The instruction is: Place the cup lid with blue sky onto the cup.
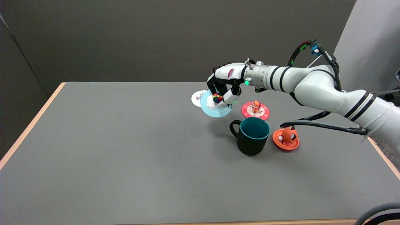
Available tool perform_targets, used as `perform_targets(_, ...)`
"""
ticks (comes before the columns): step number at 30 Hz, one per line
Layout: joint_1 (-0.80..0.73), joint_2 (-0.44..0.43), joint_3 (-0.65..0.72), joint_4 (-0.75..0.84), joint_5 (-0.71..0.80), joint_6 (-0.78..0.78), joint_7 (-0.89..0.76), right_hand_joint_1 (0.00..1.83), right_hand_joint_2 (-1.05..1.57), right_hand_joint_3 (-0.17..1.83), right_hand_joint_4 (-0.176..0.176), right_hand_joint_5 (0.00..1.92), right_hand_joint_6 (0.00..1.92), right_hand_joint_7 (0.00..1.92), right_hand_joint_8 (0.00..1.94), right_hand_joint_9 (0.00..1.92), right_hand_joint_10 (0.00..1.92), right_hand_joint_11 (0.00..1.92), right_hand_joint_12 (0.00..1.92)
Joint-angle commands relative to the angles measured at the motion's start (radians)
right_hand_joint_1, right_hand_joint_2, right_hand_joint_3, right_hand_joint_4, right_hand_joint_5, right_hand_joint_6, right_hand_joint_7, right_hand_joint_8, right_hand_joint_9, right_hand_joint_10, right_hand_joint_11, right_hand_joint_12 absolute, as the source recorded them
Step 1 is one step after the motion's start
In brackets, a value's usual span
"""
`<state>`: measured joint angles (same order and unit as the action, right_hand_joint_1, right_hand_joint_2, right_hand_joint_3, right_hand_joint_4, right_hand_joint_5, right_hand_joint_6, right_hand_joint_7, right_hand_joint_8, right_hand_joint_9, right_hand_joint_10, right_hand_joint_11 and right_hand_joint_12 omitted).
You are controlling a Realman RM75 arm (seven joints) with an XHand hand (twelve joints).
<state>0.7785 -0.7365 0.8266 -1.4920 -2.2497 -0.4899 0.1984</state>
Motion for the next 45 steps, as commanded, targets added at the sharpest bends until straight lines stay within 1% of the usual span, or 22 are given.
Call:
perform_targets(1,0.101,0.084,-0.037,-0.047,0.065,-0.164,0.029,1.17,0.94,0.55,0.025,0.76,1.49,0.88,1.29,0.76,1.20,0.66,0.33)
perform_targets(9,0.183,0.112,-0.115,-0.045,0.082,-0.185,0.029,1.18,0.93,0.58,0.026,0.77,1.47,0.90,1.27,0.76,1.20,0.67,0.33)
perform_targets(17,0.193,0.162,-0.119,-0.048,0.131,-0.208,0.049,1.18,0.92,0.58,0.024,0.77,1.47,0.90,1.26,0.78,1.19,0.67,0.35)
perform_targets(21,0.207,0.193,-0.124,-0.075,0.132,-0.226,0.047,1.19,0.91,0.60,0.024,0.79,1.46,0.91,1.25,0.78,1.20,0.67,0.33)
perform_targets(26,0.215,0.222,-0.133,-0.082,0.132,-0.228,0.051,1.19,0.91,0.58,0.022,0.80,1.44,0.93,1.22,0.80,1.19,0.67,0.36)
perform_targets(28,0.216,0.225,-0.133,-0.088,0.133,-0.230,0.051,1.20,0.89,0.60,0.021,0.81,1.43,0.94,1.19,0.80,1.19,0.68,0.34)
perform_targets(30,0.210,0.228,-0.128,-0.095,0.133,-0.233,0.051,1.20,0.88,0.60,0.012,0.81,1.43,0.96,1.17,0.80,1.17,0.68,0.35)
perform_targets(31,0.202,0.230,-0.123,-0.098,0.127,-0.237,0.051,1.21,0.84,0.67,0.000,0.81,1.42,0.99,1.19,0.81,1.18,0.69,0.34)
perform_targets(32,0.192,0.232,-0.114,-0.100,0.123,-0.245,0.051,1.21,0.83,0.69,-0.002,0.82,1.41,1.00,1.20,0.81,1.18,0.69,0.34)
perform_targets(35,0.160,0.224,-0.064,-0.099,0.118,-0.275,0.047,1.21,0.82,0.71,-0.001,0.82,1.40,1.00,1.20,0.81,1.17,0.69,0.34)
perform_targets(43,0.133,0.200,-0.021,-0.100,0.090,-0.324,0.044,1.21,0.81,0.70,0.006,0.84,1.38,1.01,1.19,0.82,1.17,0.70,0.36)
perform_targets(45,0.117,0.182,0.017,-0.104,0.070,-0.356,0.044,1.21,0.81,0.70,0.006,0.84,1.38,1.01,1.18,0.83,1.16,0.70,0.36)
